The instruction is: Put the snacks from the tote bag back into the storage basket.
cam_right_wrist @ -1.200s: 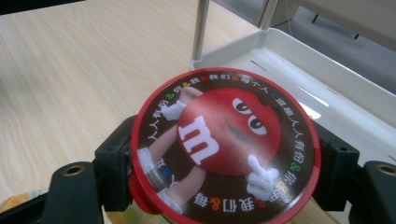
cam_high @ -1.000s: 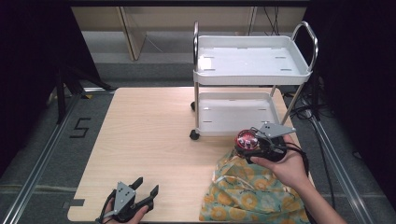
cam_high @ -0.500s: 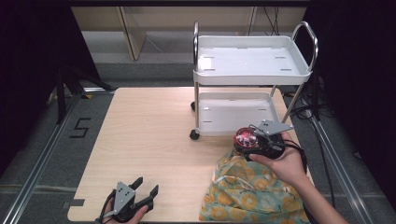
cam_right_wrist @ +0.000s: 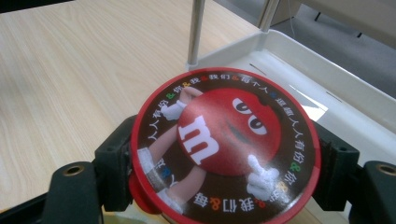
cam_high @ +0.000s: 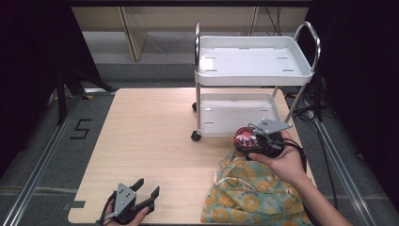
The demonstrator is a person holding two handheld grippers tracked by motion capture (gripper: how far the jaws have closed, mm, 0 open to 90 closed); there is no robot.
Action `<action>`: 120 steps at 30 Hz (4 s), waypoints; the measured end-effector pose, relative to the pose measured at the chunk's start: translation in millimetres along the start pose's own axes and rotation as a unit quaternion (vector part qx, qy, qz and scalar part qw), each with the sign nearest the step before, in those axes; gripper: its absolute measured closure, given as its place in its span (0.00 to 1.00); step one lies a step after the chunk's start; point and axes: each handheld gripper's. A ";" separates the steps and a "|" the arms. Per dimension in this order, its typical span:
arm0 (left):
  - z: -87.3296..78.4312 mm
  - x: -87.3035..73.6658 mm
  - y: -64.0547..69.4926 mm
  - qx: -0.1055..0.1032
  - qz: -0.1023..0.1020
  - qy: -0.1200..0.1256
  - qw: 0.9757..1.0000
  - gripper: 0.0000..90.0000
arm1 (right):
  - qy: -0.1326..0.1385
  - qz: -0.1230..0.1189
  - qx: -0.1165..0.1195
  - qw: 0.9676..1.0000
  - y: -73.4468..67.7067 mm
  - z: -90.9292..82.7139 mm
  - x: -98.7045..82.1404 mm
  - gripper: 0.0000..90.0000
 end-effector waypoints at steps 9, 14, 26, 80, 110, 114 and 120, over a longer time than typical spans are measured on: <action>-0.4 0.2 -0.1 0.001 0.001 -0.001 1.000 0.40 | -0.003 0.002 -0.002 1.000 1.7 3.1 2.5 0.30; -0.4 0.2 0.1 0.003 -0.003 -0.001 1.000 0.40 | -0.007 0.004 0.001 1.000 3.7 5.9 2.8 0.30; -0.6 0.4 -0.2 0.003 -0.002 0.000 1.000 0.40 | -0.009 0.013 0.000 1.000 6.0 12.4 2.5 0.30; -0.9 1.0 -0.9 0.004 -0.001 0.002 1.000 0.40 | -0.018 0.006 0.001 1.000 16.4 30.0 12.9 0.30; -0.2 1.1 -2.2 0.001 -0.003 0.007 1.000 0.40 | -0.022 0.013 -0.001 1.000 24.3 40.6 17.3 0.30; 0.5 1.0 -1.8 0.000 -0.007 0.010 1.000 0.40 | -0.022 0.021 -0.005 1.000 24.3 41.9 19.1 0.30; -0.7 1.5 -2.8 0.002 -0.001 0.002 1.000 0.40 | -0.024 0.021 -0.005 0.999 26.0 45.2 20.9 0.30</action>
Point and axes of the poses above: each handheld gripper's, and its own axes: z roughly forward along the jaws, x roughly out of its top, y roughly to its right, and after that the axes turned 3 degrees about x, right-handed
